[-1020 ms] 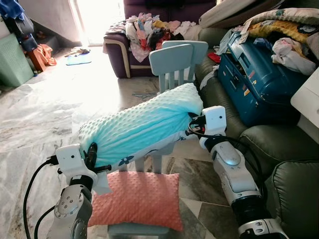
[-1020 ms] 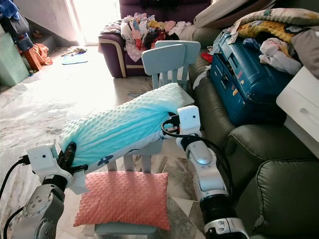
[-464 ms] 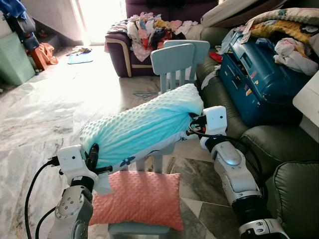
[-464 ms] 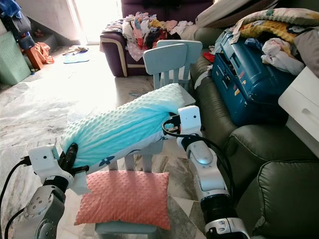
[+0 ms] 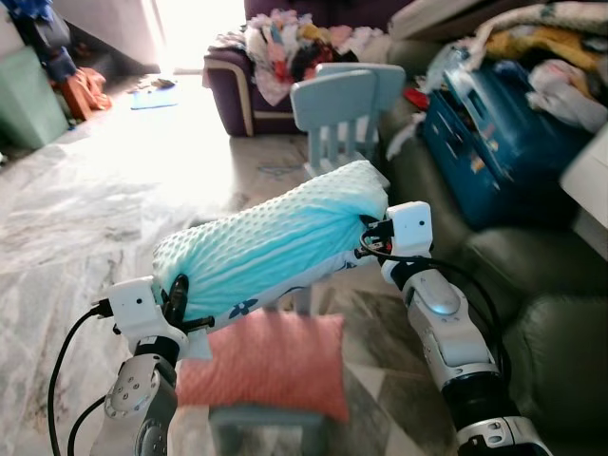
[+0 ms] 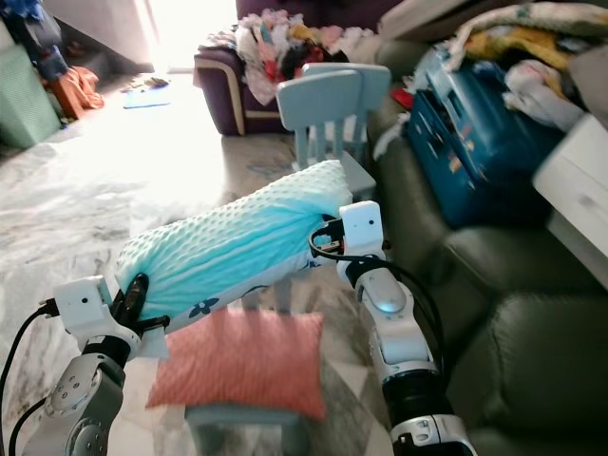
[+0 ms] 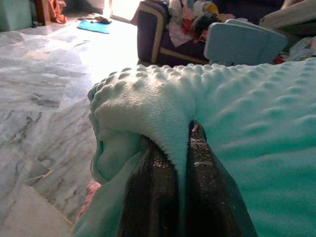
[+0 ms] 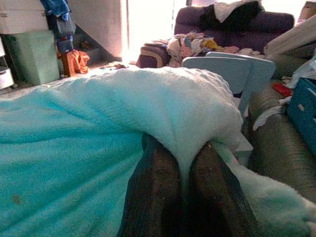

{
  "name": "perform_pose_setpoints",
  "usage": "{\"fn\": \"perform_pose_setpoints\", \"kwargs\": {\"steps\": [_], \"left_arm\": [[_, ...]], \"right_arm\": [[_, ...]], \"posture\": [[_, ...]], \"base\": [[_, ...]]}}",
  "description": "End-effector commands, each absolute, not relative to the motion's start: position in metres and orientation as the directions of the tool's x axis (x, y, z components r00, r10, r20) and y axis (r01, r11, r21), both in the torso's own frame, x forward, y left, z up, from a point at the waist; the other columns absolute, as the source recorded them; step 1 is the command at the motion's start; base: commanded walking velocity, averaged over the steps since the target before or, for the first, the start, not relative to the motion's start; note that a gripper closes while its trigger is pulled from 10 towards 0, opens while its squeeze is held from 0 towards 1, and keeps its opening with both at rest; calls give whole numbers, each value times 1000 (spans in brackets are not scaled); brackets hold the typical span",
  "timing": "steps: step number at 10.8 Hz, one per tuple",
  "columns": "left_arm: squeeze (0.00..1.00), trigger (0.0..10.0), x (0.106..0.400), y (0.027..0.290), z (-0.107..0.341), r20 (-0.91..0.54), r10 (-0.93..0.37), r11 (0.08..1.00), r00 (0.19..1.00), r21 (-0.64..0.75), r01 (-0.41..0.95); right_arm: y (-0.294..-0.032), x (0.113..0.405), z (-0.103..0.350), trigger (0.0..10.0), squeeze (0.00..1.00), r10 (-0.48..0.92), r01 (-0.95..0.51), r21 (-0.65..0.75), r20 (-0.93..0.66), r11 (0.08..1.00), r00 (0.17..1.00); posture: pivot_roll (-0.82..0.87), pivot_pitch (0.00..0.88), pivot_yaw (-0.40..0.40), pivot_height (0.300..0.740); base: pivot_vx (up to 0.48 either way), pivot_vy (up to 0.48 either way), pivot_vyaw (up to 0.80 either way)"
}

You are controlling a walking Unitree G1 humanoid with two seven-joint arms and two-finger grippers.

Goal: Move the pillow to the sofa

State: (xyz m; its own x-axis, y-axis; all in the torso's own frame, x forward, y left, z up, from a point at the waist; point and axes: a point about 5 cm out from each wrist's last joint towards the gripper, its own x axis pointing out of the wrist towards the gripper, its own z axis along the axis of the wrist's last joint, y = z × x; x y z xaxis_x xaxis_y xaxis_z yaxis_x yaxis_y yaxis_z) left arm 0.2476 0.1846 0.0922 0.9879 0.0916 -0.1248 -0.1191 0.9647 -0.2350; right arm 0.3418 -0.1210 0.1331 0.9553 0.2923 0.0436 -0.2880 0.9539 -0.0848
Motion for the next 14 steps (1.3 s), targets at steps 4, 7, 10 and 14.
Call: {"fn": "perform_pose_setpoints", "kwargs": {"steps": [4,7,10,14], "left_arm": [[0,10000,246,190,94,-125,104,966,987,-225,-130],[0,10000,246,190,94,-128,100,966,987,-225,-127],[0,10000,246,190,93,-131,97,966,987,-226,-125],[0,10000,246,189,93,-134,95,966,986,-228,-124]], "right_arm": [[-122,343,141,10000,0,282,-275,-87,74,957,957],[-122,344,142,10000,0,280,-273,-86,75,958,957],[-123,344,142,10000,0,277,-271,-85,75,959,958],[-123,344,142,10000,0,277,-270,-87,73,959,958]], "posture": [[-178,0,47,740],[-180,0,49,740],[-181,0,49,740],[-182,0,49,740]], "base": [[-329,0,0],[-325,0,0],[-319,0,0],[-319,0,0]]}}
